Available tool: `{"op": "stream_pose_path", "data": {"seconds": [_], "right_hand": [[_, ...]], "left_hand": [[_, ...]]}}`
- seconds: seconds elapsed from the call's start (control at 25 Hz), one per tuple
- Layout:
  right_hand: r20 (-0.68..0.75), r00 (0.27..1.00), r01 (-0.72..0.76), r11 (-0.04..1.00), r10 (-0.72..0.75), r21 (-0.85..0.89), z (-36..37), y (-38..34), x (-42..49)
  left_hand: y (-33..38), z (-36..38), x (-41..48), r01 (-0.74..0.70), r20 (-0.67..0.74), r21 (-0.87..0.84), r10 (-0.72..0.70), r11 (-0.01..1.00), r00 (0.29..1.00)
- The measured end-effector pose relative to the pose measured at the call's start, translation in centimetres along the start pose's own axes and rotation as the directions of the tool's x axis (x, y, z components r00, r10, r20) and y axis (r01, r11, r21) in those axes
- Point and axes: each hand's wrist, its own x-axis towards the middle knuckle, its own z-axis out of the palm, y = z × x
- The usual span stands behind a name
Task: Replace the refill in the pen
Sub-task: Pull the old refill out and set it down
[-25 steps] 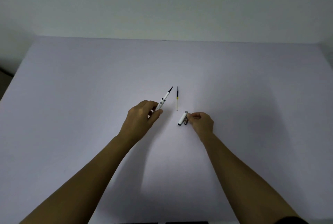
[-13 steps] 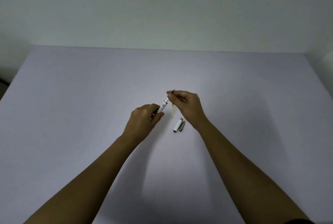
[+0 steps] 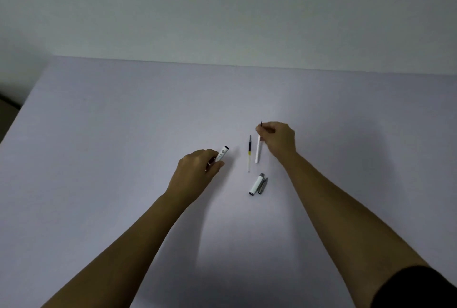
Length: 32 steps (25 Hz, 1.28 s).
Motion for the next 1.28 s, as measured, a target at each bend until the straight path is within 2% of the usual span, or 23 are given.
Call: {"op": "stream_pose_path", "data": {"seconds": [0.04,0.12,0.68,0.96,1.16,1.28], "right_hand": [[0.007,1.000,0.023,0.995,-0.023,-0.099,0.5,0.7,0.4],[0.008,1.000,0.021,0.982,-0.020,-0.186,1.2,1.9,1.0],[-0.039,0.999,-0.003,0.968,-0.007,-0.253,1.5,1.9,1.6],[0.126,0.991,0.092,0.885,-0.039,-0.456,3.0,0.1,-0.3],[0.119,0.992,0.089,0.843,-0.030,-0.531,4.4,-0.2,-0.6],[0.127,0.992,0.081,0.871,-0.021,-0.485,4.5,-1.4,-0.8]], "left_hand": [[-0.1,0.1,0.3,-0.002,-0.002,-0.003,0.002,1.000,1.000],[-0.2,0.3,1.0,-0.006,-0.009,-0.009,0.006,1.000,1.000],[-0.8,0.5,2.2,0.025,-0.031,-0.035,-0.026,0.999,0.999],[0.1,0.1,2.0,0.003,-0.052,-0.063,-0.006,0.998,0.999],[-0.9,-0.6,1.0,0.036,-0.061,-0.061,-0.040,0.997,0.997],[-1.5,-1.1,0.3,0.058,-0.049,-0.048,-0.061,0.997,0.997]]}}
